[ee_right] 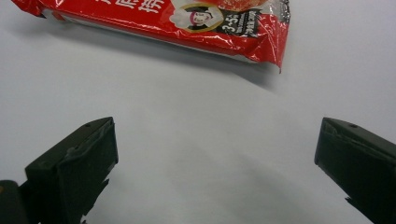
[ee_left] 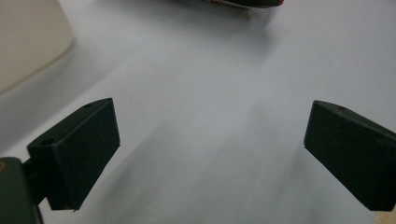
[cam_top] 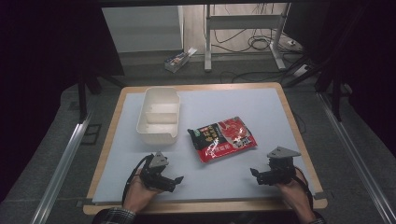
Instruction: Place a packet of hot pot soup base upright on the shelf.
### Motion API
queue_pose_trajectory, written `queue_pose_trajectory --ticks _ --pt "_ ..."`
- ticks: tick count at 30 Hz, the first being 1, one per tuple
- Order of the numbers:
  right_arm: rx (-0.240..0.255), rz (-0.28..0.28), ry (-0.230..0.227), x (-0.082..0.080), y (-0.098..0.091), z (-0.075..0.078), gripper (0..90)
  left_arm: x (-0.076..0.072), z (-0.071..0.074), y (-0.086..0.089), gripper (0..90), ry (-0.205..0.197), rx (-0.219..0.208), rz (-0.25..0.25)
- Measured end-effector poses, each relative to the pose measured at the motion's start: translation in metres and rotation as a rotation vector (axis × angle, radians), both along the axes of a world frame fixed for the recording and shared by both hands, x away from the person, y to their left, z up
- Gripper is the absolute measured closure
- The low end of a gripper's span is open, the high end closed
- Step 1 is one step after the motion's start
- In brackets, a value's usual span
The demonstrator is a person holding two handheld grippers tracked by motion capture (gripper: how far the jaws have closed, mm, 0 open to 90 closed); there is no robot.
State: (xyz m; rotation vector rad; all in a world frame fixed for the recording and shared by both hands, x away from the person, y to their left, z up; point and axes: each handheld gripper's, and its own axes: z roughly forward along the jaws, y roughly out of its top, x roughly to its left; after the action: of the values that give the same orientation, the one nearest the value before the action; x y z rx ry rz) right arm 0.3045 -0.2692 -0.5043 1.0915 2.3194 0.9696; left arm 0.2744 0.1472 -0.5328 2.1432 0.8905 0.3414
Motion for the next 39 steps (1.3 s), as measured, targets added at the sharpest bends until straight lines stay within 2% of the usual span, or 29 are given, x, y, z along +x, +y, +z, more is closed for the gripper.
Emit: queue_pose_trajectory --ticks 4,7,12,14,15,16,22,29,33,35,39 --pt "0.013 -0.002 0.001 0.000 0.000 0.000 0.0 0.003 0.003 -0.001 7.2 -0.016 -0.002 0.006" --pt "0.053 0.006 0.027 0.001 -0.001 0.000 0.0 0.009 0.006 0.000 11.8 -0.005 -0.024 -0.016" --pt "0.038 0.023 0.024 0.002 0.001 -0.002 0.0 0.020 0.010 -0.003 20.4 -0.016 -0.047 -0.041" --pt "0.036 0.025 0.023 0.002 0.000 -0.003 0.0 0.022 0.011 -0.004 25.2 -0.022 -0.054 -0.046" --pt "0.040 0.026 0.021 0.002 0.000 -0.003 0.0 0.025 0.014 -0.007 28.6 -0.021 -0.076 -0.061" --pt "0.043 0.026 0.023 0.003 0.000 -0.003 0.0 0.027 0.015 -0.009 31.7 -0.025 -0.081 -0.065" --pt "0.032 0.031 0.018 0.003 0.001 -0.004 0.0 0.037 0.019 -0.021 48.2 -0.055 -0.096 -0.084" --pt "0.027 0.042 0.027 0.004 0.002 -0.005 0.0 0.050 0.021 -0.027 71.0 -0.048 -0.139 -0.094" --pt "0.023 0.052 0.030 0.004 0.004 -0.006 0.0 0.056 0.022 -0.034 85.3 -0.063 -0.140 -0.099" --pt "0.021 0.056 0.033 0.004 0.004 -0.006 0.0 0.059 0.021 -0.039 89.7 -0.075 -0.136 -0.102" --pt "0.014 0.065 0.039 0.004 0.004 -0.007 0.0 0.063 0.019 -0.047 89.8 -0.100 -0.130 -0.117"
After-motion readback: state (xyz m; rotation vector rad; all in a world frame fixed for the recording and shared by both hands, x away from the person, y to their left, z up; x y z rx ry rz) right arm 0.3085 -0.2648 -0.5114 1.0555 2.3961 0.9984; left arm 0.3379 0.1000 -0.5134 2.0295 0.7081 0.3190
